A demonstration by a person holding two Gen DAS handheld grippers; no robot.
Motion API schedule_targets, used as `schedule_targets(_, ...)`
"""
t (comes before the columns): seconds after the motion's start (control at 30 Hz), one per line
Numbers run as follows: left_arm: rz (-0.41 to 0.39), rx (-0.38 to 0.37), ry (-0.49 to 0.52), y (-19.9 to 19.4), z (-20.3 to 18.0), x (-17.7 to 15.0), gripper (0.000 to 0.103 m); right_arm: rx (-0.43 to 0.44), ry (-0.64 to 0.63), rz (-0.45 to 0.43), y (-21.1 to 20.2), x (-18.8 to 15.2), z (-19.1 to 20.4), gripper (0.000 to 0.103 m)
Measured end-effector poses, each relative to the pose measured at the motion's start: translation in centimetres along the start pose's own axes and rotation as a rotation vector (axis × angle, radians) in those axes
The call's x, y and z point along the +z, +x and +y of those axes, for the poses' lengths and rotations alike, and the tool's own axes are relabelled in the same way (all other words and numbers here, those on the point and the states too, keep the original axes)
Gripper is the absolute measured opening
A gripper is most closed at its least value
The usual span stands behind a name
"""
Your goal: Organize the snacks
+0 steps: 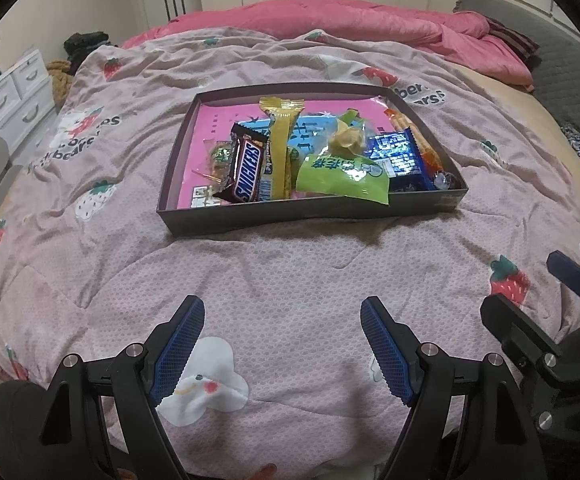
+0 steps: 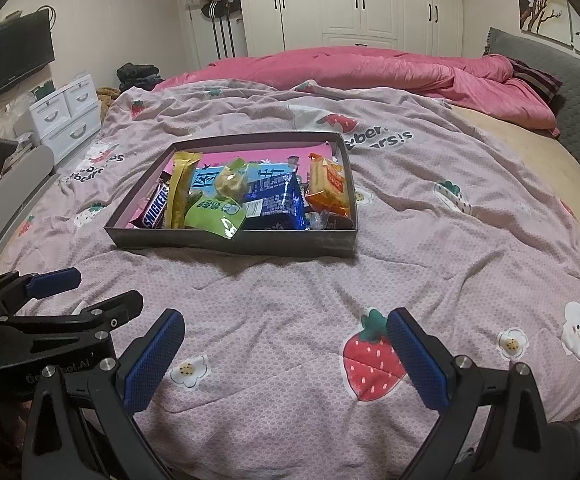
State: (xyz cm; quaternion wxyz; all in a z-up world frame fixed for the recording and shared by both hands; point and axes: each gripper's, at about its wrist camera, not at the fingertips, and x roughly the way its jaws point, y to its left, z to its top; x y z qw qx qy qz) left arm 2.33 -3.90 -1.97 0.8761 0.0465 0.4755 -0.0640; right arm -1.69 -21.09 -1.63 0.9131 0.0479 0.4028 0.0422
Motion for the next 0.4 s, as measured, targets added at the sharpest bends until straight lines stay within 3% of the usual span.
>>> schedule_targets(0.2,-0.029,0.0,0.005,0.9,0.4,-0.3,0.081,0.0,0.019,0.013,0.4,0.0,-0.3,0.102)
schedule_targets(0.3,-0.09,-0.006,0.004,1.4,1.5,0.7,0.081,-0.006,0.055,0.016,0.9,0.2,-1.2,0.102)
schedule_targets(0.4,-0.185,0.05,-0.06,1.3,4.4,2.9,0.084,-0.028,0.134,0.004,1.4,1.1,-4.2,0.102)
